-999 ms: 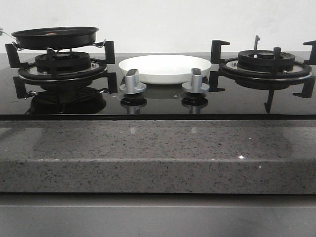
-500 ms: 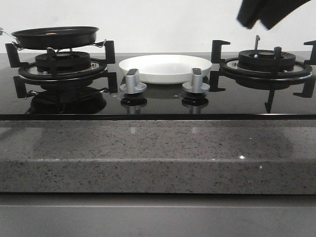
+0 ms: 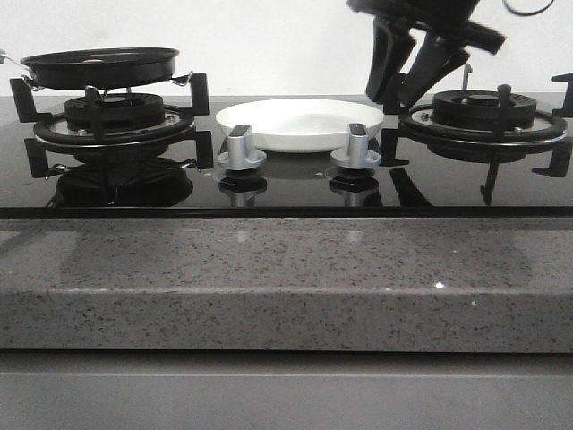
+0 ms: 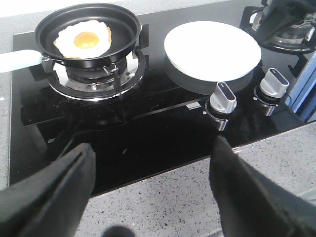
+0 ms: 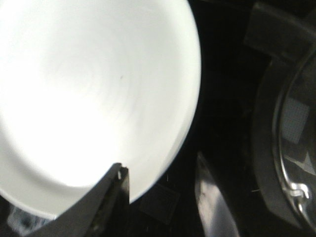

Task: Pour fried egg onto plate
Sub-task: 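Lower the right gripper onto the rim of the white plate and grasp it, then lift the white plate with the right gripper and hold it above the knobs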

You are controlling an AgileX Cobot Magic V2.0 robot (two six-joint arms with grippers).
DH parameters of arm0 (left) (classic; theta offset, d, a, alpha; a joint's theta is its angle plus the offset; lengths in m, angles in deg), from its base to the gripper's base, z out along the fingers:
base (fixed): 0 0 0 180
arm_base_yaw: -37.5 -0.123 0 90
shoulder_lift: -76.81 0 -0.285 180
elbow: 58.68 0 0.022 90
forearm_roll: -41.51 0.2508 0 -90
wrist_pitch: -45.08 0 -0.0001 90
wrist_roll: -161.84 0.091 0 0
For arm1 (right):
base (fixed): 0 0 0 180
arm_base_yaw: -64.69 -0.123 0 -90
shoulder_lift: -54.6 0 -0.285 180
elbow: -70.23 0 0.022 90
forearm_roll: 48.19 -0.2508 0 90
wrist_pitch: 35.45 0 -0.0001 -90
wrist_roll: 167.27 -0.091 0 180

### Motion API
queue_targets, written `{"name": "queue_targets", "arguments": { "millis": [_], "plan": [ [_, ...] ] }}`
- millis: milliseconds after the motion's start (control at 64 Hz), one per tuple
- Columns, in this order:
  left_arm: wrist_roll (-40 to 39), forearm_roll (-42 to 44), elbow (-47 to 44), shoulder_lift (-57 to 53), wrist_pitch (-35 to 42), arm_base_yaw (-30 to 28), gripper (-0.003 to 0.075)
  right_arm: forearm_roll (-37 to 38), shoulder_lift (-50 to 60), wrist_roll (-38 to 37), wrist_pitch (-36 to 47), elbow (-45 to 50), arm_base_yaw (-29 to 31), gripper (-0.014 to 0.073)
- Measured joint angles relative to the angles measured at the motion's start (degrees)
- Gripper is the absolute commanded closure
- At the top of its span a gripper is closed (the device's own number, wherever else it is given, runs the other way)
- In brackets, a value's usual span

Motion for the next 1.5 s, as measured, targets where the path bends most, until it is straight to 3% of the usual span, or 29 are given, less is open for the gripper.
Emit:
{"name": "queue_targets", "arguments": {
  "millis": [406, 672, 984, 1202, 1343, 1499],
  "plan": [
    [0.00, 0.00, 0.00, 0.00, 0.00, 0.00, 0.0230, -2.73, -8.29, -2.41, -1.74, -7.77, 0.25, 0.0424],
    [0.00, 0.00, 0.00, 0.00, 0.00, 0.00, 0.0230, -5.47, -9.20, -3.00, -0.16, -8.15, 0.37, 0.0669],
    [0.00, 0.00, 0.00, 0.00, 0.00, 0.00, 0.0230, -7.84, -9.02, -4.90, 0.59, -9.97, 1.10, 0.0655],
    [0.00, 0.00, 0.00, 0.00, 0.02, 0.00, 0.0230, -7.96, -2.95, -5.36, -2.18, -10.44, 2.89, 0.0655],
    [0.00, 0.00, 0.00, 0.00, 0.12, 0.00, 0.0230, -7.86, 4.56, -5.08, -2.12, -4.76, 2.75, 0.0655],
    [0.00, 0.00, 0.00, 0.00, 0.12, 0.00, 0.0230, -7.86, 14.79, -1.91, 3.55, 9.19, 1.08, 0.0655]
  ]
}}
